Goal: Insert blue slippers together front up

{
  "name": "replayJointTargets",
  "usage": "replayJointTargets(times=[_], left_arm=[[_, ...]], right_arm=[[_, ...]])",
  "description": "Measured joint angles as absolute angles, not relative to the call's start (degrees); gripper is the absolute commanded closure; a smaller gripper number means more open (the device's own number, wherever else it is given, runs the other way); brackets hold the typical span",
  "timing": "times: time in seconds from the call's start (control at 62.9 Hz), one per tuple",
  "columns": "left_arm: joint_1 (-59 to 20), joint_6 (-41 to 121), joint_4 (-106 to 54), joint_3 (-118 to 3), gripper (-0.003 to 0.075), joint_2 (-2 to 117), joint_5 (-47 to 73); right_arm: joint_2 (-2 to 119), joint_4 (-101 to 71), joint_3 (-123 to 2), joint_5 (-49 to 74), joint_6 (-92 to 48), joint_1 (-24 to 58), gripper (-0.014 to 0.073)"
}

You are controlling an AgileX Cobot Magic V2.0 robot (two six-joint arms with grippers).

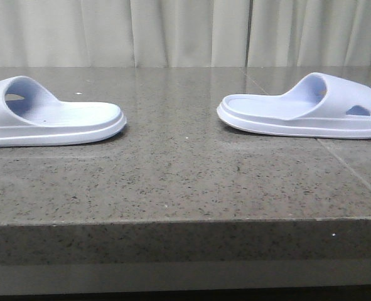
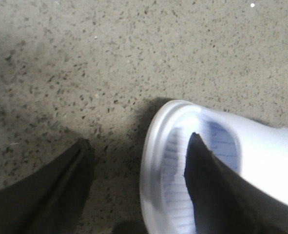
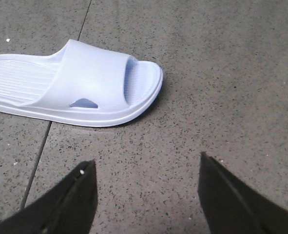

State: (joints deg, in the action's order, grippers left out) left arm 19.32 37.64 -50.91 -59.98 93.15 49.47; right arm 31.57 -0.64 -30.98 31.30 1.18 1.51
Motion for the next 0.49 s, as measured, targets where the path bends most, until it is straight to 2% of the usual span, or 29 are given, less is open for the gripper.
replayJointTargets(times=[0.159,0.239,0.35,0.493], left_arm=[[17.19,38.89,-52.24,-60.35,0.0307,94.25,49.45],[16.22,39.28,-52.72,-60.48,0.0348,94.49,49.45],[15.57,39.64,-52.72,-60.52,0.0443,94.7,50.48],[15.43,39.75,-52.6,-60.52,0.0611,94.94,51.45]], right_arm=[[31.57,-0.57,-30.98,31.19,1.18,1.51,0.0118],[31.57,-0.57,-30.98,31.19,1.18,1.51,0.0118],[31.57,-0.57,-30.98,31.19,1.18,1.51,0.0118],[31.57,-0.57,-30.98,31.19,1.18,1.51,0.0118]])
